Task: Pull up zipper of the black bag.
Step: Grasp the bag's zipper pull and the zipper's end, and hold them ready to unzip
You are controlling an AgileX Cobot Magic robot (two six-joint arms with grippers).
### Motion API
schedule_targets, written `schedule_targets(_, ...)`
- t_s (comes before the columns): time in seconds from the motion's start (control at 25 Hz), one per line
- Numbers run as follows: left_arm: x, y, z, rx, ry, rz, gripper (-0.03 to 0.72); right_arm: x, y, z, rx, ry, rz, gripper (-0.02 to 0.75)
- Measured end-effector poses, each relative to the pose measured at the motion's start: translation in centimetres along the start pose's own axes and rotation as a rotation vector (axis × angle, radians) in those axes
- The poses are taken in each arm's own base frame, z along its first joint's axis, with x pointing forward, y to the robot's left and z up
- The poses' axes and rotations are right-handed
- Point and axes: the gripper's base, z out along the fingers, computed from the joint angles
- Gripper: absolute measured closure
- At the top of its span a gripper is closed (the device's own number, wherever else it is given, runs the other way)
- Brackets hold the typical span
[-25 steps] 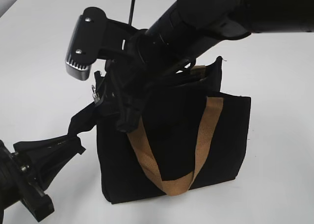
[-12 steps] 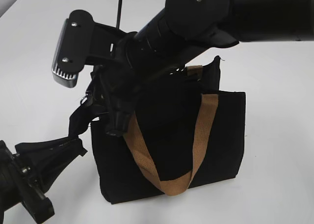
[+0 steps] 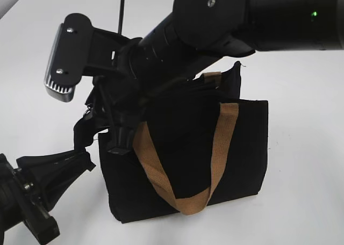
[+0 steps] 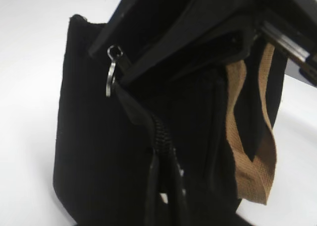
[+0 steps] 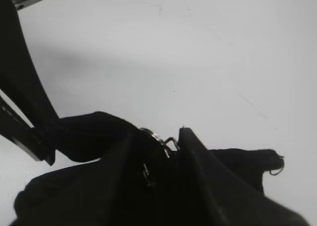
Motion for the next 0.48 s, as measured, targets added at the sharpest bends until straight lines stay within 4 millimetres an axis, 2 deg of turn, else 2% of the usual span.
schedule_targets(0.12,0.04,0.02,0.02,-0.002,0.003,-0.001,0.671,-0.01,-0.01,0.00,0.001,-0.001,0.001,0.520)
schedule_targets(0.32,0.32,0.10,0.11,-0.009,0.020,-0.003,0.671,-0.05,0.04,0.01,-0.001,-0.002,0.003,0.672)
schedule_targets(0.48,0.32,0.15,0.11,-0.014,0.020,-0.005,0.671,-0.07,0.07,0.02,-0.002,-0.003,0.002,0.673)
